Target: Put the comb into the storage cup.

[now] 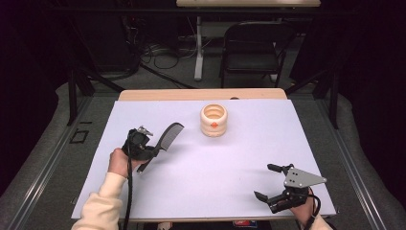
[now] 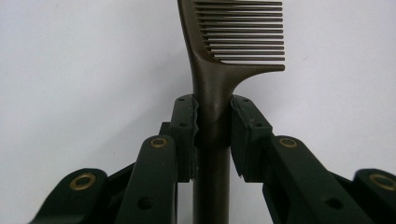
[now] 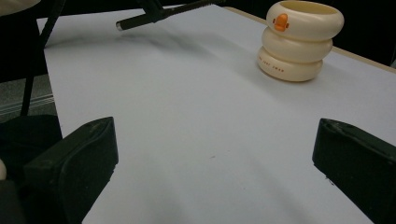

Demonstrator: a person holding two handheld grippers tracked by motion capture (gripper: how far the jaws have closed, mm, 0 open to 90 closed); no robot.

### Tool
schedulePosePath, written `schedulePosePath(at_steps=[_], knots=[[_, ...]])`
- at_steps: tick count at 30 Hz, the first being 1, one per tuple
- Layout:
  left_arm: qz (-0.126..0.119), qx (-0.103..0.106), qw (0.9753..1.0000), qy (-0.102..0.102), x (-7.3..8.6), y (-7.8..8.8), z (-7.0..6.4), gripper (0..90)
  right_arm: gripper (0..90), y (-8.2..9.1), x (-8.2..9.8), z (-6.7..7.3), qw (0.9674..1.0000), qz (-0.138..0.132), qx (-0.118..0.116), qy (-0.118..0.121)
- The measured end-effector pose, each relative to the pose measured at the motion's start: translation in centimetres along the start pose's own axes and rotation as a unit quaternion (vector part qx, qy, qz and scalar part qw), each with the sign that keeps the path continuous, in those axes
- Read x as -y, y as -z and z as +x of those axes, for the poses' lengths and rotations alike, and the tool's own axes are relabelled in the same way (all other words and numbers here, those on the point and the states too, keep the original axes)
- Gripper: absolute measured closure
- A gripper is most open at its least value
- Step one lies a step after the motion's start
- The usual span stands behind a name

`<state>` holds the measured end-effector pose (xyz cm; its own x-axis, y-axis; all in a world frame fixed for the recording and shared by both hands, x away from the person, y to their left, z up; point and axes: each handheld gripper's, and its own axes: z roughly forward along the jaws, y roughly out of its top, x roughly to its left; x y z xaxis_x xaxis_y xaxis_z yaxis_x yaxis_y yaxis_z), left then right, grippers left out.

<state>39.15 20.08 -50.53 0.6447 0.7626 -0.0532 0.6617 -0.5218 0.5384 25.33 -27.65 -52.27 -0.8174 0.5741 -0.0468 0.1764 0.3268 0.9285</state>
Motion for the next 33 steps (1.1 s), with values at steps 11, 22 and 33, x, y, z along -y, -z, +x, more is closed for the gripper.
schedulePosePath(at_steps=[11,22,33], knots=[[-0.033,0.003,0.9994,0.004,0.0,0.2,-0.4,72.5,0.0,0.0,0.0,0.0,1.0,0.001,0.0,-0.001],[-0.067,0.003,0.9977,0.009,0.0,0.4,-0.7,72.5,0.0,0.0,0.0,0.0,1.0,0.002,0.0,-0.001],[-0.094,-0.006,0.9954,0.014,0.0,0.4,-1.1,72.5,0.0,0.0,0.0,0.0,1.0,0.001,0.0,-0.001]])
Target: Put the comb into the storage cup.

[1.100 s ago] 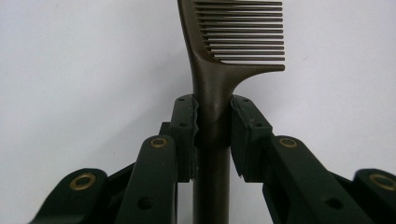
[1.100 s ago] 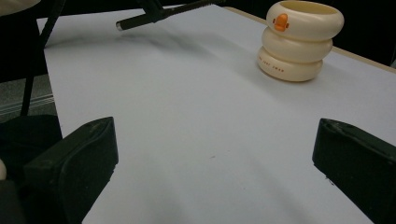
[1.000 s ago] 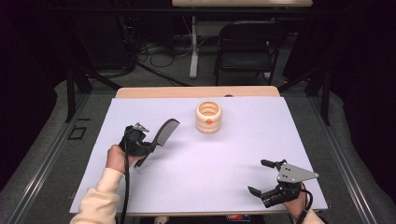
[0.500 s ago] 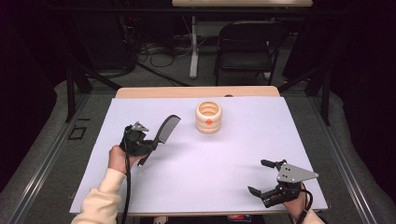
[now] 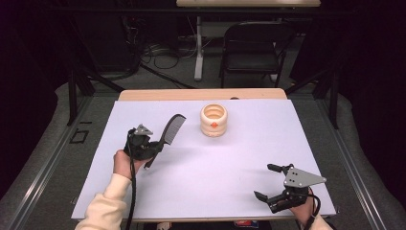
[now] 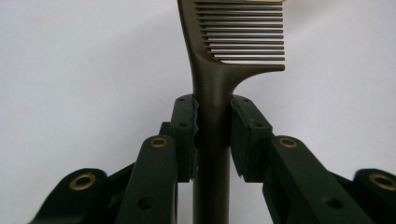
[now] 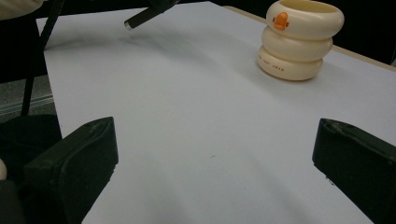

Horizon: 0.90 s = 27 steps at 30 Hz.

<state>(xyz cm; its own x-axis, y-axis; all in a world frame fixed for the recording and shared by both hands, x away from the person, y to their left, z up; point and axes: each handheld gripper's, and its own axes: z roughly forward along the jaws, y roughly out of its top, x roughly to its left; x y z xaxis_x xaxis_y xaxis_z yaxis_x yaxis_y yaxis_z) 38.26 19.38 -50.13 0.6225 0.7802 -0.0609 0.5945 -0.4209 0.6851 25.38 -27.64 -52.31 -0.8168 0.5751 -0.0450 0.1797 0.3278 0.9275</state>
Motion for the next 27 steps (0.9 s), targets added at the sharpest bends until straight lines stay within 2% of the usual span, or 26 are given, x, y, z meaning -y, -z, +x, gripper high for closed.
schedulePosePath(at_steps=[8,14,27], knots=[[-0.015,-0.004,0.9999,-0.003,-0.07,0.12,-0.16,72.5,0.0,0.03,-0.01,0.02,1.0,0.0,0.0,-0.001],[-0.038,-0.005,0.9993,-0.001,-0.05,0.12,-0.23,72.5,0.0,0.0,0.0,0.0,1.0,0.0,0.0,0.0],[-0.057,-0.009,0.9983,0.001,-0.17,-0.12,-0.42,72.6,0.0,-0.06,0.01,0.0,1.0,0.001,0.0,0.0]])
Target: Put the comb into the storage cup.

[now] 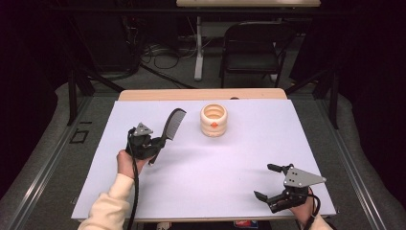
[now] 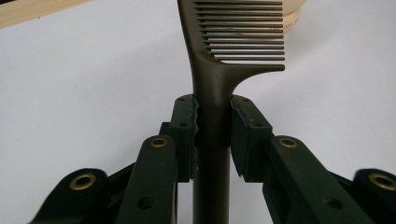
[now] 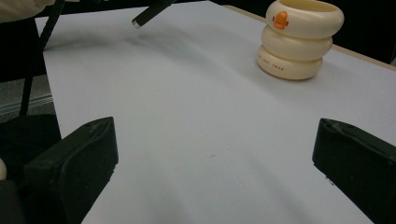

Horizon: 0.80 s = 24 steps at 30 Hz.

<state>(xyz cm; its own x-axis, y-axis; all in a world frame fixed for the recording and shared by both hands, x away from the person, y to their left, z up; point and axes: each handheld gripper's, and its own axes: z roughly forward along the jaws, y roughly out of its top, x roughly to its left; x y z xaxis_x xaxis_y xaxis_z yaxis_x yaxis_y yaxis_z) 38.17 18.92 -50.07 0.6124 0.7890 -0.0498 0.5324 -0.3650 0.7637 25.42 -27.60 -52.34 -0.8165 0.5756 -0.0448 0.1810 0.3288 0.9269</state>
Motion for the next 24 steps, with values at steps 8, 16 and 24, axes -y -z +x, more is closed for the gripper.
schedulePosePath(at_steps=[8,16,24], knots=[[-0.014,-0.003,0.9999,0.001,-0.12,-0.09,-0.02,72.5,0.0,0.07,-0.02,0.03,1.0,0.0,0.003,0.0],[-0.035,-0.008,0.9994,0.005,-0.39,-0.14,0.09,72.5,0.0,0.08,-0.02,0.04,1.0,0.0,0.002,-0.001],[-0.056,-0.011,0.9983,0.011,-0.71,-0.4,0.26,72.5,0.0,0.0,0.01,-0.03,1.0,-0.001,0.002,-0.002]])
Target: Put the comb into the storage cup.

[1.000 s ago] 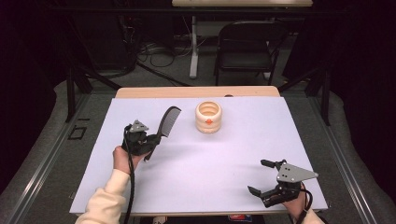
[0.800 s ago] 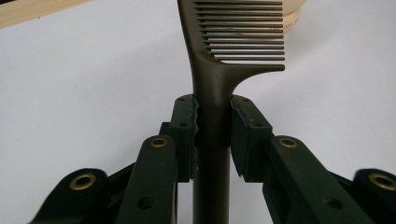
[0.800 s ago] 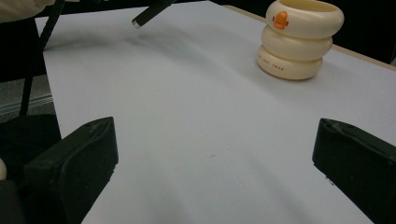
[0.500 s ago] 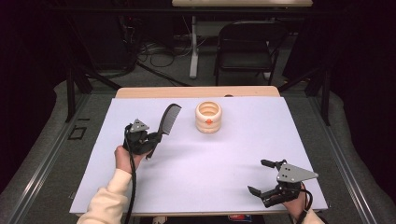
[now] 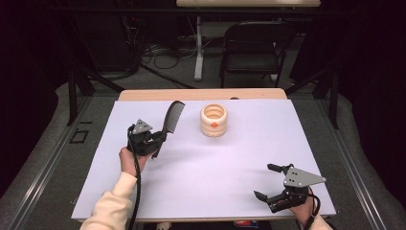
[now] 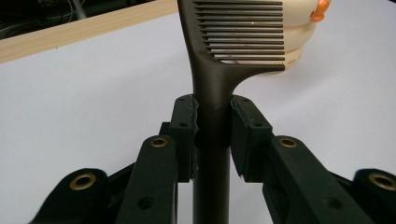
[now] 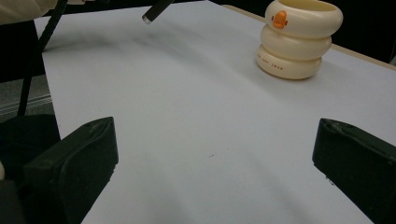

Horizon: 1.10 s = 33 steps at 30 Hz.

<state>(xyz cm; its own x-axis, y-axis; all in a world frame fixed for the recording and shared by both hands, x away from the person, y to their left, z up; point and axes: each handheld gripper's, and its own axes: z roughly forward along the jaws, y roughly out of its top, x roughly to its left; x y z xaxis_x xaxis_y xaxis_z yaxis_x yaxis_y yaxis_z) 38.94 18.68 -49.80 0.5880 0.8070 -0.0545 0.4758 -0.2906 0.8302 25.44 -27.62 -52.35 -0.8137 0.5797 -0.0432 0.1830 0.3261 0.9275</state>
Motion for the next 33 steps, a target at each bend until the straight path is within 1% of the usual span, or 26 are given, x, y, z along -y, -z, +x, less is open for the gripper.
schedulePosePath(at_steps=[5,11,14,24,25,28,30,33], knots=[[-0.008,-0.005,0.9999,-0.003,-0.1,-0.2,0.0,72.5,0.0,0.0,0.0,0.0,1.0,0.0,-0.001,-0.001],[-0.02,-0.003,0.9998,0.001,-0.3,-0.5,0.1,72.5,0.0,0.0,0.0,0.0,1.0,0.0,-0.001,-0.002],[-0.024,-0.006,0.9997,0.0,-0.4,-0.6,0.1,72.5,0.0,0.0,0.0,0.0,1.0,0.0,-0.001,-0.001],[-0.031,-0.002,0.9995,0.002,-0.9,-1.3,0.1,72.5,0.0,0.0,0.0,0.0,1.0,0.002,0.001,-0.001],[-0.031,-0.002,0.9995,0.0,-1.0,-1.3,0.1,72.5,0.0,0.0,0.0,0.0,1.0,0.001,0.0,-0.001],[-0.041,0.001,0.9992,0.0,-1.1,-1.4,0.2,72.5,0.0,-0.1,0.0,0.0,1.0,0.005,0.0,-0.004],[-0.042,0.002,0.9991,0.002,-1.2,-1.4,0.2,72.5,0.0,-0.1,0.0,0.0,1.0,0.005,0.001,-0.002],[-0.043,0.002,0.9991,0.0,-1.3,-1.5,0.3,72.5,0.0,-0.1,0.0,0.1,1.0,0.005,0.0,-0.003]])
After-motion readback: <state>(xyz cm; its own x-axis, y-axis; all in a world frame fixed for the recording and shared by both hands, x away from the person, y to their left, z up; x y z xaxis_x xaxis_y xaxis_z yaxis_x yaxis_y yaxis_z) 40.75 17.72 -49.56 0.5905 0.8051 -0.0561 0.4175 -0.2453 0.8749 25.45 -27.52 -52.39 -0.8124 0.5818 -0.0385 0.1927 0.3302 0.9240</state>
